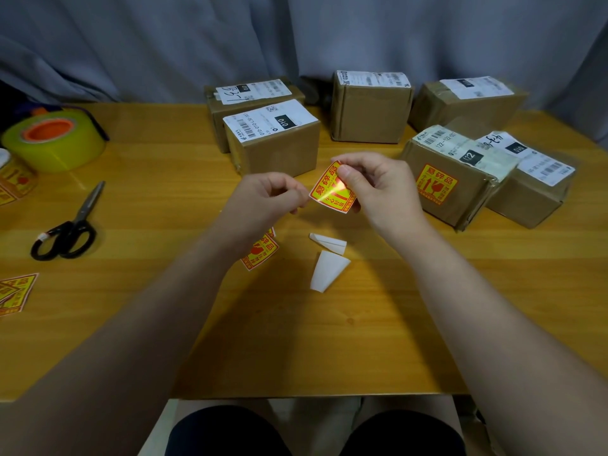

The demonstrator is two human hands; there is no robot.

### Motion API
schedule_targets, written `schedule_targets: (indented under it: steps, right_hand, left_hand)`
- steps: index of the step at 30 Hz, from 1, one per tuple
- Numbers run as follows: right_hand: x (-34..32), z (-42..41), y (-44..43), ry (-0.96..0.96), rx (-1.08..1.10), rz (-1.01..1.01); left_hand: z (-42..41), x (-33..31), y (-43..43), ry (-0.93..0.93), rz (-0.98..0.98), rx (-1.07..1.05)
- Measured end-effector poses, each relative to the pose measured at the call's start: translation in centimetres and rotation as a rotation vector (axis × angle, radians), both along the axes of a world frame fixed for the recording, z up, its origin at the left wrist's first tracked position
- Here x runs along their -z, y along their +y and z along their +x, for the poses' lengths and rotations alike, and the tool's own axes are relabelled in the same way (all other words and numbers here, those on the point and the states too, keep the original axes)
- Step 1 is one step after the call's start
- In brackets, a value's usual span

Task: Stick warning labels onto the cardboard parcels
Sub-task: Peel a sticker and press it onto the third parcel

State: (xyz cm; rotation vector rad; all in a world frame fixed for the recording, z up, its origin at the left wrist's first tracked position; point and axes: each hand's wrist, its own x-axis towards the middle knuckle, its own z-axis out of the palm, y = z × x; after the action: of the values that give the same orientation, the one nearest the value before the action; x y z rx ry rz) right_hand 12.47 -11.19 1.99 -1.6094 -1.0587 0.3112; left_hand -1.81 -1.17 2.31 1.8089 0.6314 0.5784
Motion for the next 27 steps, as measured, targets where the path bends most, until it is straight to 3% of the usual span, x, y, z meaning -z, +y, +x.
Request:
schedule_targets:
  steps: [19, 24, 27]
  right_hand:
    - [0.5, 0.5, 0.3, 0.021, 0.009, -0.002]
    - [1.3, -0.1, 0.7, -0.238, 0.152, 0.027]
    - [1.3, -0.6, 0.5, -0.156, 0.067, 0.066]
  left_hand:
    - [0.6, 0.0, -0.3, -0.065, -0.057, 0.036]
    - [1.4, -0.1, -0.9, -0.144, -0.091, -0.018]
    - [1.8, 0.0, -1.0, -0.17, -0.073, -0.066]
